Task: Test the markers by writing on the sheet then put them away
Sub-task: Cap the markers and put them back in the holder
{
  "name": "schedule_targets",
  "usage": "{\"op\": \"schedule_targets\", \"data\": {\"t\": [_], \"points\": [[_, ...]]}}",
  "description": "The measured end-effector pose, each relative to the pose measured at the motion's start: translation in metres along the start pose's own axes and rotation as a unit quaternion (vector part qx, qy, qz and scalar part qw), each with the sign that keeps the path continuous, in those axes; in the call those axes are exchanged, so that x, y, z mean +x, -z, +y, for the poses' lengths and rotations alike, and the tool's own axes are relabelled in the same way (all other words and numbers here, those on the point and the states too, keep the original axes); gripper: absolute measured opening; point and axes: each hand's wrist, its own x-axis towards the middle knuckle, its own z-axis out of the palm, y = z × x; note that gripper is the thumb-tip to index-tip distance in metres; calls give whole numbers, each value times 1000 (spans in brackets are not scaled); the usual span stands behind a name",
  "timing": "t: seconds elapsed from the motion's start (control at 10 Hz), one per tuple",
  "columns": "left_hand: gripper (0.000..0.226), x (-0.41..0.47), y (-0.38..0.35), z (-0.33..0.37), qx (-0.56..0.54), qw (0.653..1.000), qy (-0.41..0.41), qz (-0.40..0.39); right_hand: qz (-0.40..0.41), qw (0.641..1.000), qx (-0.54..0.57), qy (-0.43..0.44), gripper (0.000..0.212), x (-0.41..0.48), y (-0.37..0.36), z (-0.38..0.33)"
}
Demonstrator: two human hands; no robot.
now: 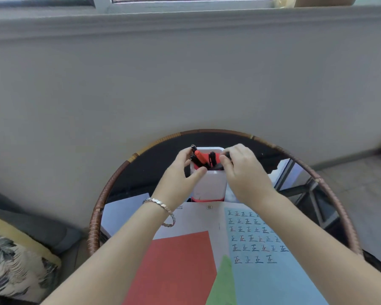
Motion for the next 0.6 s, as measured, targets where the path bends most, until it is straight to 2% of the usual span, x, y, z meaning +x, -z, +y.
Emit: {"op": "schedule_targets", "data": {"t": [0.1,0.2,0.3,0.4,0.5,0.6], "points": [[53,-1,-2,-2,8,1000,-3,10,21,999,38,25,27,-1,-4,-1],[53,-2,-3,-4,19,1000,-2,17,53,992,114,-22,24,-5,0,-4],[53,-4,-4,-3,26,1000,0,15,15,996,84,-38,22,-11,3,-1],[53,-4,-6,-2,55,998,-6,12,-59,995,64,-43,29,-15,11,-3],[65,0,0,9,87,995,32,-46,-165,980,16,-108,37,-12,36,-7],[75,1,15,32,93,992,74,-42,-234,961,-61,-135,42,-7,63,-10]]}}
